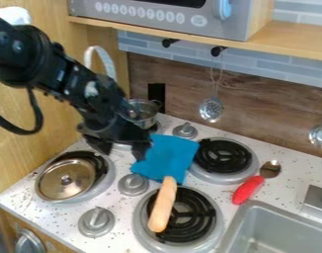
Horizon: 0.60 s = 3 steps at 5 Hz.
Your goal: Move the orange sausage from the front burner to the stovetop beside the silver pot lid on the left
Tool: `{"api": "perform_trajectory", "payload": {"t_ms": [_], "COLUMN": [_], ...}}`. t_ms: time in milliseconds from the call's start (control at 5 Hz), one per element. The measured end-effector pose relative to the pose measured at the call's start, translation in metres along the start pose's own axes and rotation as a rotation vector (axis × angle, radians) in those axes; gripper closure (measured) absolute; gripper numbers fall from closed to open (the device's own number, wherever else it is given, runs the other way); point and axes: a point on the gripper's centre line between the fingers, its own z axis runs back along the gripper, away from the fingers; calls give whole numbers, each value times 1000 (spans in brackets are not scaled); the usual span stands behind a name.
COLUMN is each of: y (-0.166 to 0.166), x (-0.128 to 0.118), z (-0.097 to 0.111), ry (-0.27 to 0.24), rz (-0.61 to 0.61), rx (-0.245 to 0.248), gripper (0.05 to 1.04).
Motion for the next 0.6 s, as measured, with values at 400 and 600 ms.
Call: {"api": "perform_trajectory", "payload": {"t_ms": [400, 600], "y": [-30, -35], "x": [-12, -19], "z": [-8, -10], "ry": [22, 31], "rz": [-20, -26], "rx": [-46, -52], "gripper": [82, 82]}}
